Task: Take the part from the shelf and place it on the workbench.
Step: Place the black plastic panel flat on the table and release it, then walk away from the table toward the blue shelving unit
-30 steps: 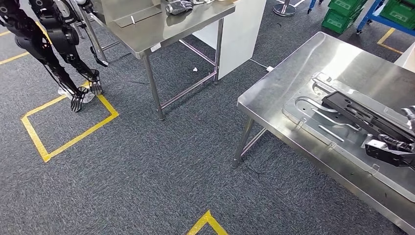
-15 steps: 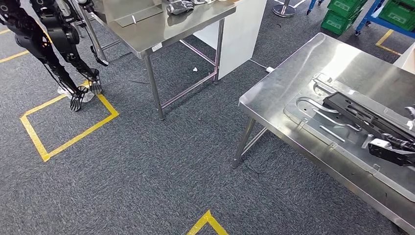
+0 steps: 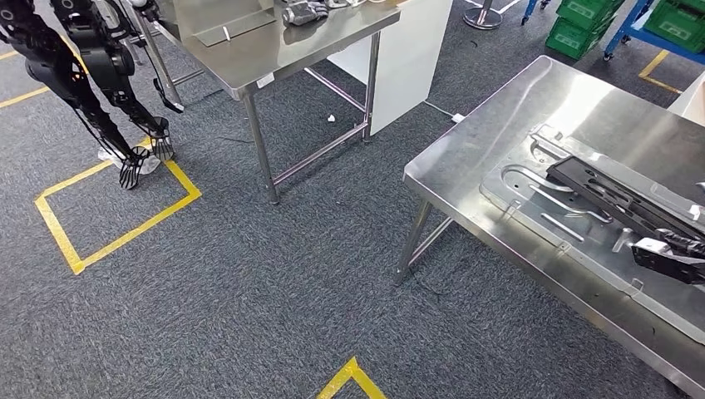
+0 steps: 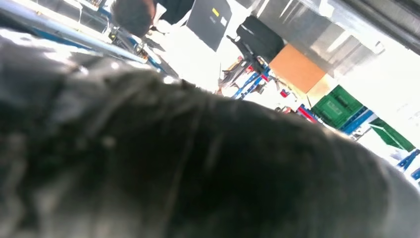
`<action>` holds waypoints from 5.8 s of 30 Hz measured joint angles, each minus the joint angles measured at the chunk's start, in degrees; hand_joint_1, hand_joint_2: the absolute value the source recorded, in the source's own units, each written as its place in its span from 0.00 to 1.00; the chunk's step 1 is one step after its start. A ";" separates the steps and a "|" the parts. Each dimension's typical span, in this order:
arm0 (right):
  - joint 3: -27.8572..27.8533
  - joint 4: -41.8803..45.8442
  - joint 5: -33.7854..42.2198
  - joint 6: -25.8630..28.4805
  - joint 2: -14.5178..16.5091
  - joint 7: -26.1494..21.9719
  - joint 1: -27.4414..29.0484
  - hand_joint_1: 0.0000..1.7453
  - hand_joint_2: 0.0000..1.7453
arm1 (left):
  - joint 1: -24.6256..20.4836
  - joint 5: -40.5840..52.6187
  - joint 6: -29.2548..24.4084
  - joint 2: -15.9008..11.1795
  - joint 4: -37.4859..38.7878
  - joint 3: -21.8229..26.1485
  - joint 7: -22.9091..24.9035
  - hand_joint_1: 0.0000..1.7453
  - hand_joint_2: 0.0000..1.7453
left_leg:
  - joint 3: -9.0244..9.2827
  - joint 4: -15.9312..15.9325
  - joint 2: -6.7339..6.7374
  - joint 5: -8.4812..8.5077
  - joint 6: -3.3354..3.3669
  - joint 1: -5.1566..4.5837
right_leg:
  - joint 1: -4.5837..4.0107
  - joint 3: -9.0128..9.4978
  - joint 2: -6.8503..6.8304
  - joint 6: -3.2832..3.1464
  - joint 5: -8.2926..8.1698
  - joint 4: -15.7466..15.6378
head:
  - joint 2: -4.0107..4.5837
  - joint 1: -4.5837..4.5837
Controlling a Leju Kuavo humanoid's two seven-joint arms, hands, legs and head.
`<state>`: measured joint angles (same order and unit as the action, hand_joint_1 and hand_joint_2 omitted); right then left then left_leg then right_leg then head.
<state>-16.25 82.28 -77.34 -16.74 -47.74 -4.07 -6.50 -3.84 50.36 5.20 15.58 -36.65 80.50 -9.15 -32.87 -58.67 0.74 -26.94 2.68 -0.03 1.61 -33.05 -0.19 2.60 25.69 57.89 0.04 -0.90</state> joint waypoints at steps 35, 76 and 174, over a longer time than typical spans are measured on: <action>0.39 0.32 -1.09 0.26 -1.02 -0.22 -0.06 0.00 0.00 | 0.22 -0.27 0.78 0.93 -0.26 -0.09 0.16 0.00 0.00 | 0.44 1.32 -0.17 1.07 2.08 -1.12 | -0.91 -0.80 -2.01 -0.89 6.80 7.06 | -0.01 -0.02; -1.91 0.96 -1.49 -0.60 -2.62 -0.70 3.10 0.00 0.00 | 0.34 -0.29 1.01 1.62 -0.26 -0.22 0.04 0.00 0.00 | -1.16 -0.16 -8.33 1.45 0.40 -0.56 | -0.11 0.74 4.16 -0.78 2.16 1.09 | -0.01 -0.08; 1.62 2.38 -2.28 -0.72 -1.78 -1.70 2.77 0.00 0.00 | 0.21 -1.26 -0.69 2.69 -1.73 -1.07 2.66 0.00 0.00 | -6.76 -10.75 -2.17 -4.71 -2.07 -0.07 | 0.41 0.71 -0.40 -2.53 2.03 0.87 | 0.00 0.22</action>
<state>-14.63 84.66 -79.62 -17.45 -49.52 -5.77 -3.73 -3.63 49.10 4.51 18.27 -38.38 79.43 -6.49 -39.63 -69.42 -1.43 -31.65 0.60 -0.10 2.02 -32.34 -0.59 0.07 27.72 58.76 0.04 -0.67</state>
